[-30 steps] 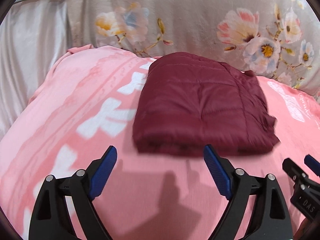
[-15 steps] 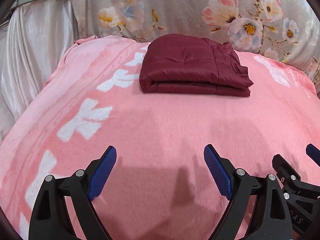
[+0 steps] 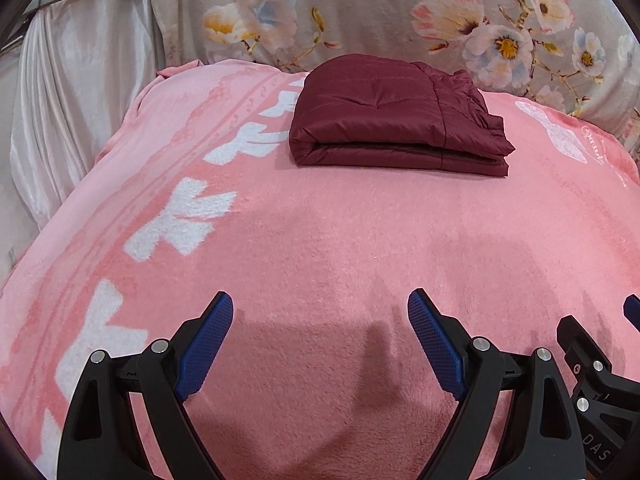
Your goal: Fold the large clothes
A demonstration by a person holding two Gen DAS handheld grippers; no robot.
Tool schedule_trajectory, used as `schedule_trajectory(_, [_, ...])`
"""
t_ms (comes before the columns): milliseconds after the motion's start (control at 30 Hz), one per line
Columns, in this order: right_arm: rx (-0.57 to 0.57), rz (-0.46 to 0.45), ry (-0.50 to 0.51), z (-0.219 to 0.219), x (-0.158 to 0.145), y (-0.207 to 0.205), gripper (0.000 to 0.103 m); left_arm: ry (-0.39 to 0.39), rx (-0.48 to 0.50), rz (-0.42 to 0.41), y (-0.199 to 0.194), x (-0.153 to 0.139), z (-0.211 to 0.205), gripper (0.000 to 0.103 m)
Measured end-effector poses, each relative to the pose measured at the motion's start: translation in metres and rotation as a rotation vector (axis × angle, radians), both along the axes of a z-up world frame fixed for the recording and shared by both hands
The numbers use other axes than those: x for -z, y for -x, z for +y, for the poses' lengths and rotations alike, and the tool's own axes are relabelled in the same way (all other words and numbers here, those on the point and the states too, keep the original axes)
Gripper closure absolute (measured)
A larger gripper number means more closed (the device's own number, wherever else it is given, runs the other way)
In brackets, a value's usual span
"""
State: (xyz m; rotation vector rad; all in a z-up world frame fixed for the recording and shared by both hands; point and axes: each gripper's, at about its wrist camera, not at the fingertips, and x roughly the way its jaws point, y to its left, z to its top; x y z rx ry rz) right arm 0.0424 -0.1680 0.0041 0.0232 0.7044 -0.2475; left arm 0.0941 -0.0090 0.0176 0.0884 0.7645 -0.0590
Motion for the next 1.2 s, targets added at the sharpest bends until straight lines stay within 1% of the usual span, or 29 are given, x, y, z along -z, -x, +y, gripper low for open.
schedule_trajectory(300, [0.002, -0.008, -0.010, -0.005, -0.001, 0.000, 0.011, -0.014, 0.006, 0.005, -0.001, 0.002, -0.004, 0.016])
schedule_trajectory(700, [-0.007, -0.010, 0.002, -0.003, -0.002, 0.000, 0.011, -0.041, 0.020, -0.024, 0.003, -0.001, -0.011, 0.016])
schedule_trajectory(1200, [-0.011, -0.015, 0.010, 0.001, -0.002, -0.001, 0.011, -0.040, 0.023, -0.041, 0.006, -0.003, -0.012, 0.016])
